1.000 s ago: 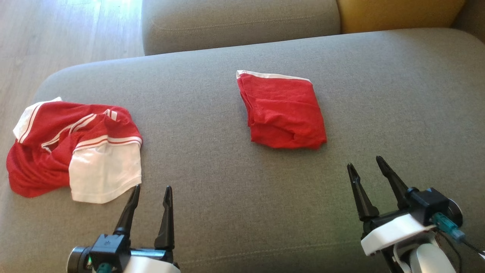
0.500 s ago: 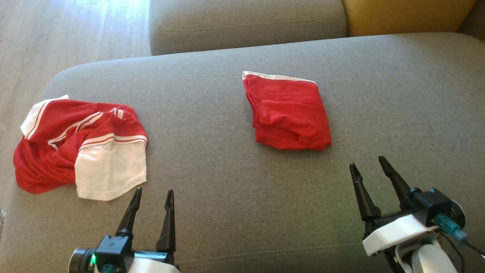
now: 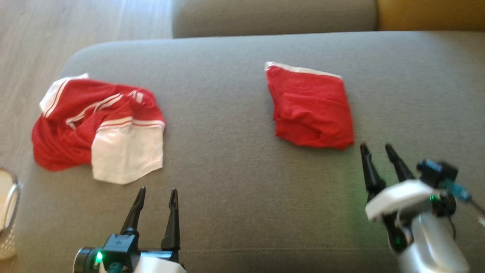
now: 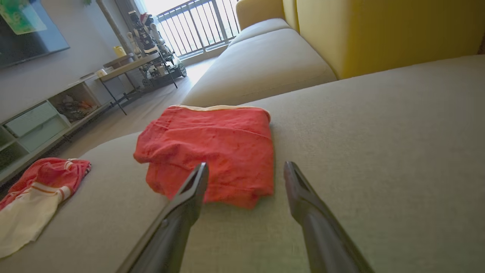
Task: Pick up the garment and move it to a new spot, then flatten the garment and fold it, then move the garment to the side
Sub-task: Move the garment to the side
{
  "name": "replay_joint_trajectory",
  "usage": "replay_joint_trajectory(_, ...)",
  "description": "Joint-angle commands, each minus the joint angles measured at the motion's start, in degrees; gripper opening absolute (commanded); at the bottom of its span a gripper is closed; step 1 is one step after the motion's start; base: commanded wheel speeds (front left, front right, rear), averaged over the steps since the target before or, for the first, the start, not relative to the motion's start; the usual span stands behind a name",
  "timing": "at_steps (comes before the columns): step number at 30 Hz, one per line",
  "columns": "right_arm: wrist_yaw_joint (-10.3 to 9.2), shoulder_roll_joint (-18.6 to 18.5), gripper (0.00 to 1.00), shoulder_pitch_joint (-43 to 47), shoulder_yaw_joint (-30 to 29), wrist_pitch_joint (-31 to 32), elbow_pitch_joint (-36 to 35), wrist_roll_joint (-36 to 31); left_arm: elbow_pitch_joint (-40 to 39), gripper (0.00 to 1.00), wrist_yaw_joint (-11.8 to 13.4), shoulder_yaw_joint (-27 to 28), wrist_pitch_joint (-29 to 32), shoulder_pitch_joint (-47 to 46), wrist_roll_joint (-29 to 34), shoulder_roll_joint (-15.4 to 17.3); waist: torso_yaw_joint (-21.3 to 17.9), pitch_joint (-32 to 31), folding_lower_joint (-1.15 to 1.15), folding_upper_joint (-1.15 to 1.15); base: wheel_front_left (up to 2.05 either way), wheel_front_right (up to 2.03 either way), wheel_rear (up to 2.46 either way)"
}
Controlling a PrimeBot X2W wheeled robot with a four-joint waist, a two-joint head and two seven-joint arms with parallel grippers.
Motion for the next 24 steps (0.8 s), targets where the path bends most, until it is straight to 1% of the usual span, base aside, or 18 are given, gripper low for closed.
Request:
replay_joint_trajectory(1, -0.01, 0.0, 1.0, -5.5, 0.6, 0.1, 2.0, 1.3, -1.6, 1.0, 0.1, 1.3, -0.3, -3.5, 0.5, 0.0, 2.3, 2.2, 0.0, 0.0, 0.0, 0.0, 0.0)
replay_joint_trajectory(3, -0.01, -0.4, 1.0, -9.8, -1.0, 1.3, 6.4, 2.6, -1.5, 1.0, -0.1, 0.7, -0.3, -4.4, 0.4, 0.0, 3.8, 3.7, 0.0, 0.0, 0.0, 0.0, 0.0)
replay_joint_trajectory(5, -0.01, -1.6, 1.0, -13.8, -1.6, 3.2, 10.3, 4.6, -1.5, 1.0, -0.1, 0.0, -0.3, -5.5, 0.3, 0.0, 5.4, 5.2, 0.0, 0.0, 0.0, 0.0, 0.0)
replay_joint_trajectory(8, -0.01, -4.2, 1.0, -18.8, -1.9, 5.2, 14.7, 7.8, -1.3, 1.0, 0.0, -1.1, -0.3, -7.0, -0.4, 0.0, 7.5, 7.2, 0.0, 0.0, 0.0, 0.0, 0.0)
replay_joint_trajectory(14, -0.01, -9.3, 1.0, -25.7, -2.5, 7.7, 23.6, 10.0, -0.5, 1.0, -0.1, -2.7, -0.3, -8.4, -0.7, 0.0, 10.1, 9.6, 0.0, 0.0, 0.0, 0.0, 0.0)
replay_joint_trajectory(15, -0.01, -9.3, 1.0, -25.7, -2.5, 7.7, 23.6, 10.0, -0.5, 1.0, -0.1, -2.7, -0.3, -8.4, -0.7, 0.0, 10.1, 9.6, 0.0, 0.0, 0.0, 0.0, 0.0)
replay_joint_trajectory(17, -0.01, -10.1, 1.0, -27.4, -2.2, 8.9, 26.4, 9.8, -0.4, 1.0, -0.1, -3.0, -0.3, -9.0, -0.8, 0.0, 10.6, 10.2, 0.0, 0.0, 0.0, 0.0, 0.0)
replay_joint_trajectory(20, -0.01, -9.8, 1.0, -29.0, -0.1, 11.0, 29.2, 9.7, -0.3, 1.0, 0.0, -3.2, -0.3, -9.5, -0.9, 0.0, 10.9, 10.7, 0.0, 0.0, 0.0, 0.0, 0.0)
replay_joint_trajectory(21, -0.01, -9.6, 0.95, -29.4, 0.8, 11.4, 29.8, 9.6, -0.2, 1.0, 0.1, -3.2, -0.3, -9.6, -0.9, 0.0, 10.8, 10.9, 0.0, 0.0, 0.0, 0.0, 0.0)
replay_joint_trajectory(22, -0.01, -9.5, 0.52, -29.7, 1.3, 11.5, 30.4, 9.6, -0.1, 1.0, 0.1, -3.2, -0.3, -9.7, -0.8, 0.0, 10.7, 11.0, 0.0, 0.0, 0.0, 0.0, 0.0)
replay_joint_trajectory(24, -0.01, -9.3, 0.0, -30.2, 2.1, 11.1, 31.3, 9.9, 0.0, 1.0, 0.0, -3.3, -0.3, -10.1, -0.8, 0.0, 10.4, 11.2, 0.0, 0.0, 0.0, 0.0, 0.0)
